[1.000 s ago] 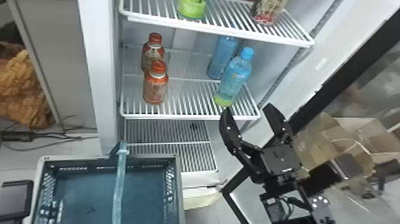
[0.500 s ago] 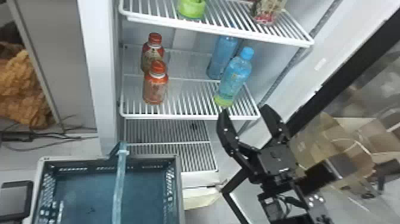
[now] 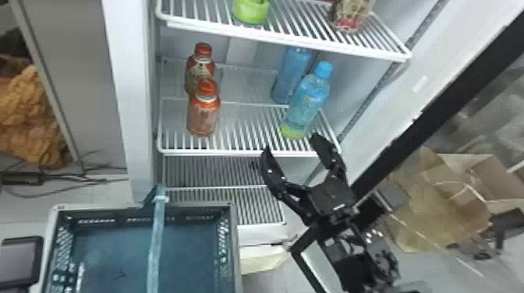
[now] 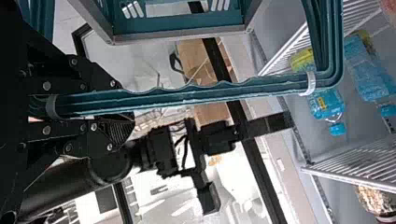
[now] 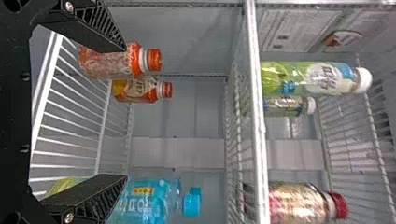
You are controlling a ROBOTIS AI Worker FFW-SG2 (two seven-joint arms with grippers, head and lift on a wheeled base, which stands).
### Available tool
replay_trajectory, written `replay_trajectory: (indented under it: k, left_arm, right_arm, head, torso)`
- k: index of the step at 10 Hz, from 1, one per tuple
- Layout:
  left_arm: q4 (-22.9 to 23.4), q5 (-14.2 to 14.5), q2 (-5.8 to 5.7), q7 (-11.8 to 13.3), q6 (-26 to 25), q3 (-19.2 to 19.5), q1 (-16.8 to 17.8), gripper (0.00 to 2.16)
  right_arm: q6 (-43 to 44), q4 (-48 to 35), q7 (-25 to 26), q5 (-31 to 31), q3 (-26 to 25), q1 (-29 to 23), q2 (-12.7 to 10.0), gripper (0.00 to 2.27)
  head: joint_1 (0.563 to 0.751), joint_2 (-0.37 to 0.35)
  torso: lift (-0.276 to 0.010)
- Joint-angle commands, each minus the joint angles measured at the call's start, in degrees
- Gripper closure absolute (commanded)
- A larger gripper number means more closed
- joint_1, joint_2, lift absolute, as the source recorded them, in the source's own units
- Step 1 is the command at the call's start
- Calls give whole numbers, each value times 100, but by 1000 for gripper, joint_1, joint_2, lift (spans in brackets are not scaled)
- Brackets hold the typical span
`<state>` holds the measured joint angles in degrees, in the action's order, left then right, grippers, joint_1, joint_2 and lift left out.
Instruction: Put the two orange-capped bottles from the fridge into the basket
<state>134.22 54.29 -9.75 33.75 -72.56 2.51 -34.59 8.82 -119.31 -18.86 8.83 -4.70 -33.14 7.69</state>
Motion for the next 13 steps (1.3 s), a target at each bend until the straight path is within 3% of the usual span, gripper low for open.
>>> replay_trajectory:
  k: [1,5,13]
  left_arm:
    - [0,10,0,0,0,0,-14,1202]
    - [0,10,0,0,0,12,-14,1202]
    - [-14,10,-27,-8,0,-57,84,1202]
  right_arm:
    - [46,646,-276,-37,47,558,39,81]
    - [46,1236,-347,-49,493,1275,171,81]
    - [-249,2474,-479,454,1487,2766,373,79]
  head:
    - [695,-350]
    - [695,-349]
    - [695,-212]
  torso:
    - [-235]
    - [-235]
    - [-235]
